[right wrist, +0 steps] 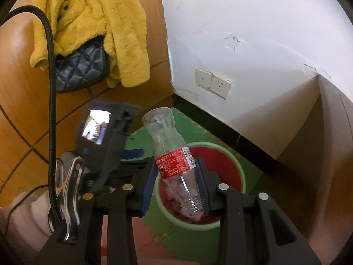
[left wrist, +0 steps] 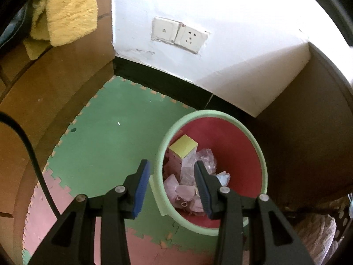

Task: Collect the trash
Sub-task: 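Open the right gripper to drop the plastic bottle into the bin, then move both open tools from the bin back to the nightstand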

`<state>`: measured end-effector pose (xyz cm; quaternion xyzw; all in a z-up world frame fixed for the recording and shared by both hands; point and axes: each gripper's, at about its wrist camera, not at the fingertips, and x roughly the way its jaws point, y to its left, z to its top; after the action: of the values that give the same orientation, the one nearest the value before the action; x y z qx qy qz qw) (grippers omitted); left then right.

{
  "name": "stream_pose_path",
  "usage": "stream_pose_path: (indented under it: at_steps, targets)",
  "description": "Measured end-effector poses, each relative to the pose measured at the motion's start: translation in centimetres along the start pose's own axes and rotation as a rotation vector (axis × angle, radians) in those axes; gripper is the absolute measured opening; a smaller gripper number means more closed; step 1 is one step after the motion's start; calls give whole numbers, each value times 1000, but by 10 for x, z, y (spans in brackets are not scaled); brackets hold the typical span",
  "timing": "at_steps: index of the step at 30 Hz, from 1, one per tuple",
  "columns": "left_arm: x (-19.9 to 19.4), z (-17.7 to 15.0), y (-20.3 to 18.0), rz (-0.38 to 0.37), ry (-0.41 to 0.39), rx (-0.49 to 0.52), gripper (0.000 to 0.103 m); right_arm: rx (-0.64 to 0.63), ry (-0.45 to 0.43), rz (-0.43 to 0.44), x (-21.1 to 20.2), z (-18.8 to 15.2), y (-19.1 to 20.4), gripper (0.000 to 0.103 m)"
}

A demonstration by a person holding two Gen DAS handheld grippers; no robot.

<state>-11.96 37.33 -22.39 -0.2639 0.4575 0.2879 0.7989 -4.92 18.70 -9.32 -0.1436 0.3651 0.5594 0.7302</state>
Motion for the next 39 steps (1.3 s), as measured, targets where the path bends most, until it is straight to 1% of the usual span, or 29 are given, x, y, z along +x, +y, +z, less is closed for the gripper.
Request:
stream_pose_path:
  at_steps: [2,8,14,16,18,29,39]
  targets:
    - [-2,0,2,3,-6,-1,43,-9,5,-19,8,0,0,36]
    - [-2,0,6,6,-10,-12,43,-5,23,-26,25,-2,-2,36]
    - [-2,0,8,8,-12,-13,43,46,17,-25,32,-1,-11,38]
    - [-3,0,9,8,-14,-13,43,52,7,-30,32,-1,-12,51]
    - [-3,0,10,7,-15,-13,43,54,0,-32,32,0,-14,57]
    - [-13,2,7,10,-31,-10,43,50,-28,-6,21,-1,-13,57]
    - [-38,7,-7,-10,-81,20,43,63,-91,33,-11,1,-11,57]
